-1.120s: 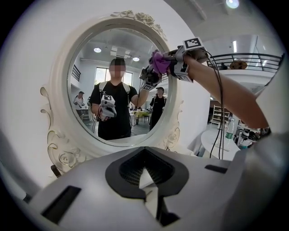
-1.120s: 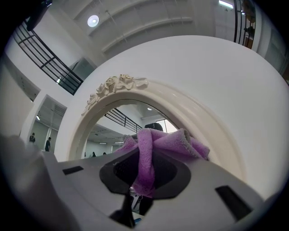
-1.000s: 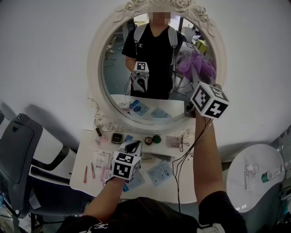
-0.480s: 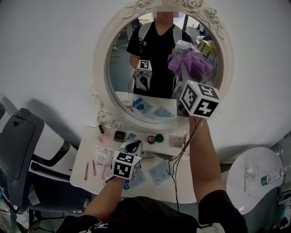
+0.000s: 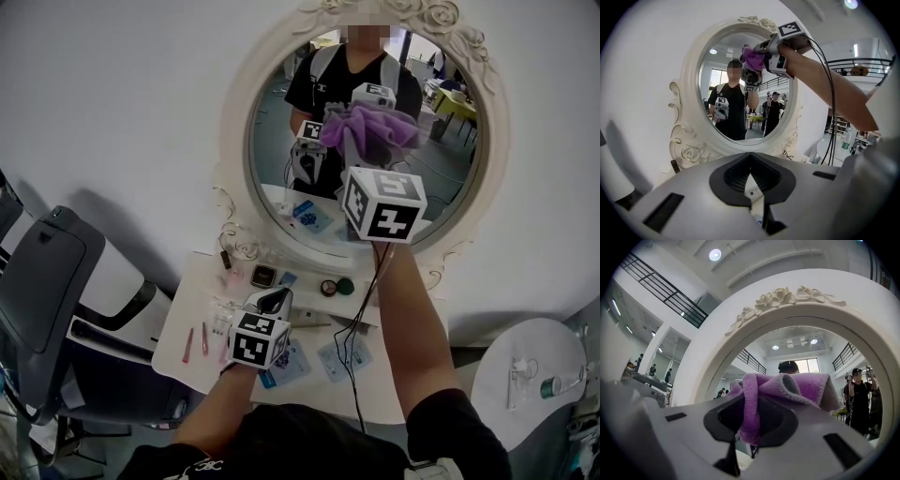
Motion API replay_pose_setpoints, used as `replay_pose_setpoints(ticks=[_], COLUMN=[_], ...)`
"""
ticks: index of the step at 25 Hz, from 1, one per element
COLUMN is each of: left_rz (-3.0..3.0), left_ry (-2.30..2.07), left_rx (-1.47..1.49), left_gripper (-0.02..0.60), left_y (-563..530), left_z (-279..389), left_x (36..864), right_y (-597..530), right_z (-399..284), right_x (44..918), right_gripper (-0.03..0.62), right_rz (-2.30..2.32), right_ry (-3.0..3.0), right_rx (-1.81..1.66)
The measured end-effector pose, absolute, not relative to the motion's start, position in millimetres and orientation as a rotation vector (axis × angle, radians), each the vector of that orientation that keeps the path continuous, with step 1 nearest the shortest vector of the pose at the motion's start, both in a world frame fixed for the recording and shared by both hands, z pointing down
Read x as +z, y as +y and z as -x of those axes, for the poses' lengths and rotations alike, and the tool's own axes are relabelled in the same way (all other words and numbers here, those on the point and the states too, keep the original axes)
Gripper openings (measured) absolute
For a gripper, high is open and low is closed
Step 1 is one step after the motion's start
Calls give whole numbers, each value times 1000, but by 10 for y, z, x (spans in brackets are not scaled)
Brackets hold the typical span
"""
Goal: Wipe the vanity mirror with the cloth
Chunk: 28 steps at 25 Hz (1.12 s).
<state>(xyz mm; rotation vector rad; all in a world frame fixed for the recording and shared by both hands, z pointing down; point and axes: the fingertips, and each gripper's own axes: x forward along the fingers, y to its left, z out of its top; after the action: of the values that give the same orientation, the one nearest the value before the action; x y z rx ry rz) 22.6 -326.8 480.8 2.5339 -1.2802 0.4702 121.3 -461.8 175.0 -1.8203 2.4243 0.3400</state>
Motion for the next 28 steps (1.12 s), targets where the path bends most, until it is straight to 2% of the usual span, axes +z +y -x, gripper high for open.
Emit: replay_pose_setpoints(ticks=[19, 24, 28], left_rz=[-2408, -2374, -2364], left_ry=[-1444, -1460, -1454], left_rx=[433, 420, 411], left_gripper=[6, 6, 6], left_y=[-3371, -3398, -3421], left_z=[561, 700, 714], left_x=[4863, 4935, 4958], right_y=[-4936, -4951, -4935], right_z=[191, 268, 301], right_x=[2177, 2240, 2275], right_gripper=[63, 61, 62], right_rz=[1671, 1644, 1646], right_ry=[2698, 2657, 2690], right_rx=[474, 456, 587])
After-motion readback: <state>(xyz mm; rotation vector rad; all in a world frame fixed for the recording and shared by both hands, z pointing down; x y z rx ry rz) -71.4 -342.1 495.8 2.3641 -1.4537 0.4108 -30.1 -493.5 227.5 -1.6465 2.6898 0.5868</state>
